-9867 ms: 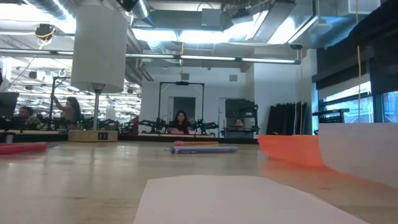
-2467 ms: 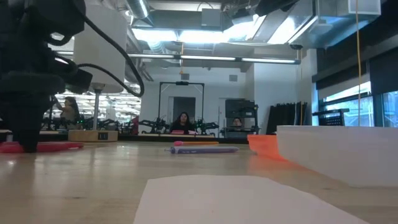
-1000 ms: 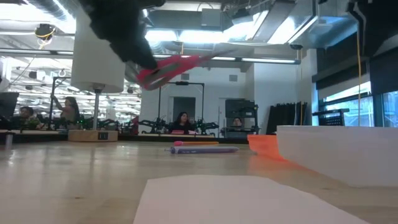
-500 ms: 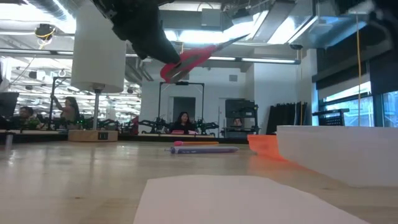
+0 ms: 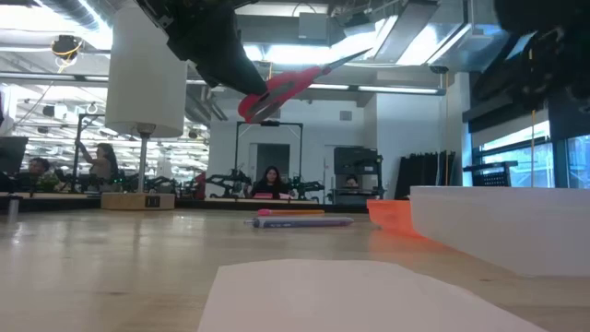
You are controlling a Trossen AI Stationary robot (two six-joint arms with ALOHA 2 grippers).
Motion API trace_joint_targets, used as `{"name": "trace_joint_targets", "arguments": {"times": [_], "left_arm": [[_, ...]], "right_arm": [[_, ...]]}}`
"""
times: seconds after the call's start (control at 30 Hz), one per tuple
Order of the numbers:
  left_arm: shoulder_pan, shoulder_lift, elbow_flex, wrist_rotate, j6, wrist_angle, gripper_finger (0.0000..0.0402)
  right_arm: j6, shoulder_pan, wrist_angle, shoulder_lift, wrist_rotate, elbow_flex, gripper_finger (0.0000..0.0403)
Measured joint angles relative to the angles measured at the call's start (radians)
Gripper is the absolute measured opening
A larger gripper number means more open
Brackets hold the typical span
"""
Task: Pack school essentials
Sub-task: Put the red scissors into the orange supply box
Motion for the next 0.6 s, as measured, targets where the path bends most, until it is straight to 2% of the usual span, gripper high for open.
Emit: {"name": "trace_joint_targets", "arguments": {"times": [0.4,0.6], "left_arm": [[0.0,0.0,0.0,0.001,0.051,-0.004,0.0009],[0.0,0.0,0.0,0.003,0.067,-0.008,0.0009]], "right_arm": [[0.131,-0.03,0.094,0.0,-0.045,-0.032,0.0101],[0.136,-0.029,0.101,0.0,0.033,-0.032,0.0101]]}}
